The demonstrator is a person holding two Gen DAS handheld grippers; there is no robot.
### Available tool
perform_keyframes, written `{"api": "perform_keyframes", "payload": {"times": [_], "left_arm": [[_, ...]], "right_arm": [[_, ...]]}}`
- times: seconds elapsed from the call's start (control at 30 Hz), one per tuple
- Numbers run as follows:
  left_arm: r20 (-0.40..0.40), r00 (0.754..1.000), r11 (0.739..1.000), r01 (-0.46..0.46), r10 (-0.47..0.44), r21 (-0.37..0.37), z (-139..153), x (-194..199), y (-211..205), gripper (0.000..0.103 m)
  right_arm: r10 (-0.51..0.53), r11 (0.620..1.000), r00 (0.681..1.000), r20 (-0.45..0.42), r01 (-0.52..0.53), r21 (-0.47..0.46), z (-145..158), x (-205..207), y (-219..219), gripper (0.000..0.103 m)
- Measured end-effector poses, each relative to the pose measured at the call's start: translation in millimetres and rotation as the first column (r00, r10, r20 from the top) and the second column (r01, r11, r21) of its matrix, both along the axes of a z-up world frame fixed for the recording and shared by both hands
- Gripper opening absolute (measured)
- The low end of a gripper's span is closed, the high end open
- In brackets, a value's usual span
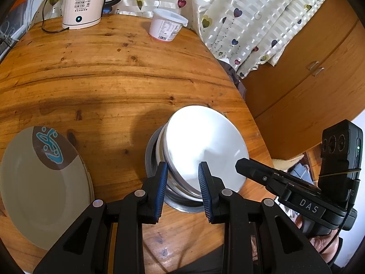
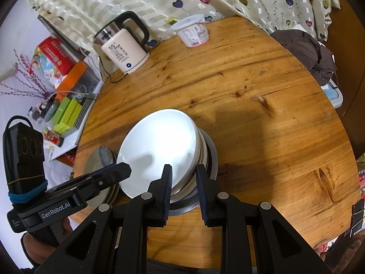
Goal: Organize plates and bowls
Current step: 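Open both tools to release the white bowl on the stack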
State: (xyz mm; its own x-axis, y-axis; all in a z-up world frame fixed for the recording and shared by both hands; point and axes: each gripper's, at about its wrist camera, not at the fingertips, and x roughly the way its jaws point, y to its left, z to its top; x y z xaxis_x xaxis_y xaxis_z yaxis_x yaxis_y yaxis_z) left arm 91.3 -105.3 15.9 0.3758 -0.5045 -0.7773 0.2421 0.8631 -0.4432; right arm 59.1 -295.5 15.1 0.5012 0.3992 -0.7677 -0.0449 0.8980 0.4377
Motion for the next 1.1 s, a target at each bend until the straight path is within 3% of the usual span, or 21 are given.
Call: {"api": "perform_keyframes", "payload": {"times": [1.1], "left_arm": [[0.038, 0.999, 0.999, 0.003, -0.004, 0.032, -2.4, -5.6, -4.1, 0.029]], "right_arm": [[0.017, 1.000, 1.000, -0.005, -0.017, -0.008, -4.2, 1.9, 2.7, 0.023]]}}
